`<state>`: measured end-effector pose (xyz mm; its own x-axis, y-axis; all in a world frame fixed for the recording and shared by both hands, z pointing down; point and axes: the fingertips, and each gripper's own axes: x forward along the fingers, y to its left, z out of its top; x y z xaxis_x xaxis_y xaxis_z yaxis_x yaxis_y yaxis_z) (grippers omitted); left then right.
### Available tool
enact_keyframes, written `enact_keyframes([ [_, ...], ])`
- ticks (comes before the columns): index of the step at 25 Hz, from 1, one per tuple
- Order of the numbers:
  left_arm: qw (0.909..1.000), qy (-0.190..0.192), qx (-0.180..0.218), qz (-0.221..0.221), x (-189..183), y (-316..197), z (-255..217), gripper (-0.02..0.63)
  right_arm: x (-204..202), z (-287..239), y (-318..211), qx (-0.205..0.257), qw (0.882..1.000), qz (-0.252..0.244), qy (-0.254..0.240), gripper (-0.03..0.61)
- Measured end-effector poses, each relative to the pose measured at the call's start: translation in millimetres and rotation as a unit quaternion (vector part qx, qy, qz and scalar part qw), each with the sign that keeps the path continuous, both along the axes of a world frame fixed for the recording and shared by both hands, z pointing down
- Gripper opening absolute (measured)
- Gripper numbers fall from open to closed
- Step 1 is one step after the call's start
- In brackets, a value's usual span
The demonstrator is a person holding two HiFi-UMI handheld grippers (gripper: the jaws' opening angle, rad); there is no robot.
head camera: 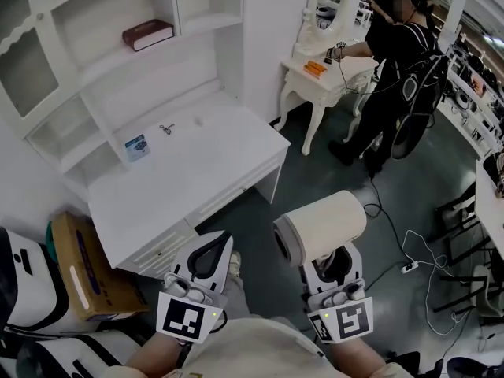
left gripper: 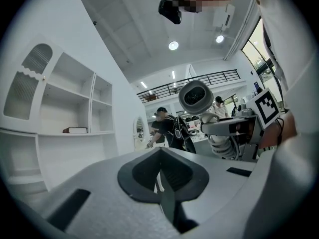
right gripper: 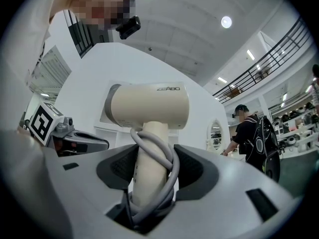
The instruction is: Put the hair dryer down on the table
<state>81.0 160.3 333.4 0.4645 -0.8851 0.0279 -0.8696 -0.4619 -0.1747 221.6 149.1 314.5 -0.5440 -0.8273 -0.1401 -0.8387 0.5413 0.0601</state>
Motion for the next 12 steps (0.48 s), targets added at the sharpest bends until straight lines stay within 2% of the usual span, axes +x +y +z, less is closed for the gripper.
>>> enact_keyframes([
  [12,0.9996,-0.003,-0.008,0.026,-59.0,-134.3,-8.8,0.014,-65.3,-6.3,-124.9,-0.013,1.000,0.011,0.001,0.212],
])
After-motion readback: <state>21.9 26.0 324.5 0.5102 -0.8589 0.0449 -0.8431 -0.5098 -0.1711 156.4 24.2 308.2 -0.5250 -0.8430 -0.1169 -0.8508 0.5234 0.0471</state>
